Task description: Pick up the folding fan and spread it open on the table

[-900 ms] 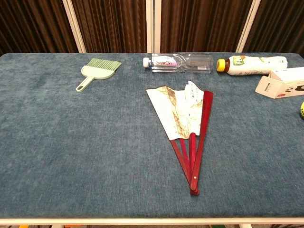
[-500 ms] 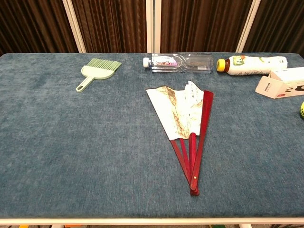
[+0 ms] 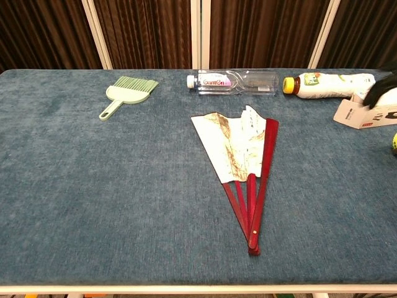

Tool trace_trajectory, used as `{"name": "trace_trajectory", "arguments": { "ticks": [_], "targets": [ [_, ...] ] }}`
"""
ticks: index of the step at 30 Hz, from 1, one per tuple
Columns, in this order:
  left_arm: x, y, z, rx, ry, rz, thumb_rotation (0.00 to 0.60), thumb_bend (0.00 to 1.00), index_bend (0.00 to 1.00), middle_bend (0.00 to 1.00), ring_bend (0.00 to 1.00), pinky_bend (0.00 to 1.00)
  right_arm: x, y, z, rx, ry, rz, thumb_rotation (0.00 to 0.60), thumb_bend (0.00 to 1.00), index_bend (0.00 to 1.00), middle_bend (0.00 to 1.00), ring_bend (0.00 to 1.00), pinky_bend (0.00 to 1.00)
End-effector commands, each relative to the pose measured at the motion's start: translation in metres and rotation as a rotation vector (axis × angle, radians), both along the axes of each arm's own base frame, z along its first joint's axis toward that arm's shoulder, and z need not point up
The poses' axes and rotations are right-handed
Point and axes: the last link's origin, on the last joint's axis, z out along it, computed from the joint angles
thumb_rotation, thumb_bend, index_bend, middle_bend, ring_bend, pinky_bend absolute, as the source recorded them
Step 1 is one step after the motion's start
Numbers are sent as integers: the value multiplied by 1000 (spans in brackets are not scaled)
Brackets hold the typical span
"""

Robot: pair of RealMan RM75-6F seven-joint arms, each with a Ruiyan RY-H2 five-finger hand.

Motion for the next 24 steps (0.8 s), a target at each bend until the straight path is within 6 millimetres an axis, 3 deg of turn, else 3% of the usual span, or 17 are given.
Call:
{"name": "trace_trajectory", "arguments": {
  "ticks": [1, 5, 10, 24],
  "targets": [
    [-2, -1, 1, 3, -3, 6, 600, 0, 163, 119, 17, 51, 16, -31, -48, 65, 16, 31, 600, 77, 308, 317, 23, 29],
    [-2, 0, 2, 4, -9, 4, 600, 0, 163, 119, 17, 51, 24, -42, -86, 29, 6, 61, 600, 75, 336, 334, 53, 38],
    [-2, 2, 1, -3, -14, 4, 600, 0, 163, 119, 17, 51, 34, -46, -124, 15, -40, 86, 600, 53, 461, 354, 111, 55],
    [-5, 4, 0, -16, -49, 5, 600, 0, 163, 119, 17, 51, 51, -58, -165, -6, -48, 178, 600, 42, 488, 360, 120, 55]
  ]
}}
